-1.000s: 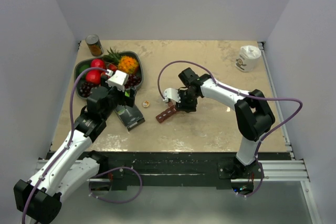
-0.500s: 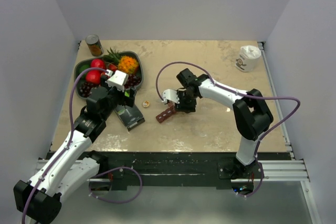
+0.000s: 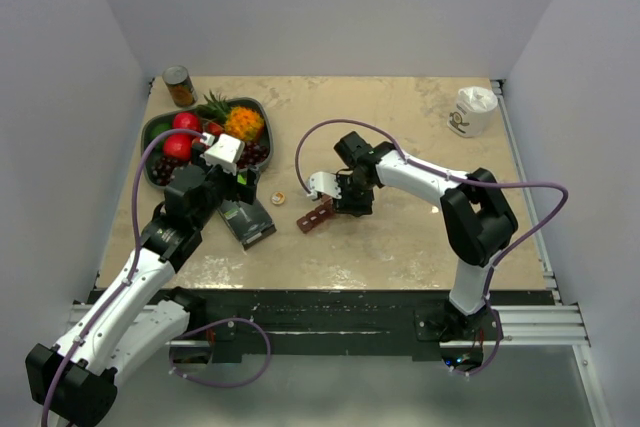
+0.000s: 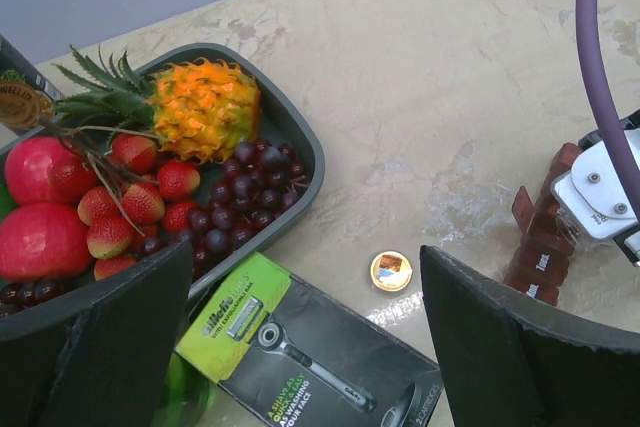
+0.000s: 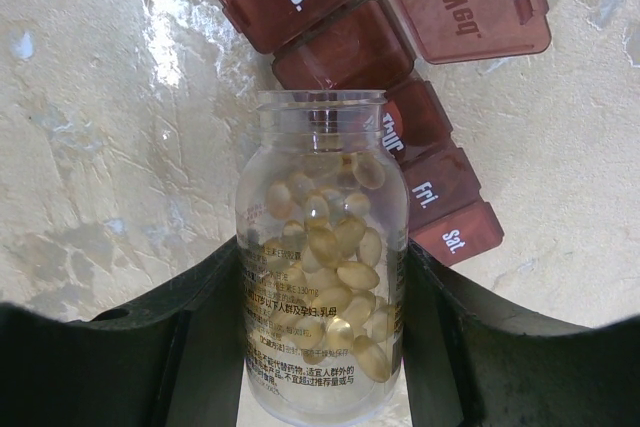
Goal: Sort the pills into containers
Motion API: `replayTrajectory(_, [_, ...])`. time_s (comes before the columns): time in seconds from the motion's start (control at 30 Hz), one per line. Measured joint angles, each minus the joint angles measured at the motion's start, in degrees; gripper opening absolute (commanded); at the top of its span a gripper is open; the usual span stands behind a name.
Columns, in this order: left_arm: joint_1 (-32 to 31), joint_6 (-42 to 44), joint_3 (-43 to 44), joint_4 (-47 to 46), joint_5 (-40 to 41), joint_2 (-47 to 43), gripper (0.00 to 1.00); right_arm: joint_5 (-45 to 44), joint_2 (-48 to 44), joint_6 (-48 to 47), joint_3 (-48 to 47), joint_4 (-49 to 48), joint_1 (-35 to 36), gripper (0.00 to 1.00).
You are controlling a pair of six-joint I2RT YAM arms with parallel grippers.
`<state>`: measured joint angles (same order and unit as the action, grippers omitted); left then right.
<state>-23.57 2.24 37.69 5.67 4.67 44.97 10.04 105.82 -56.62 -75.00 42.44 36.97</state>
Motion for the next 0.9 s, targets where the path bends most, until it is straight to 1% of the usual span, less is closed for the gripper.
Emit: replayTrajectory(0.9, [0.0,0.2,0.0,0.0,-0.1,-0.4,1.00,-1.6,0.0,0.2,-1.8,0.9,0.6,0.03])
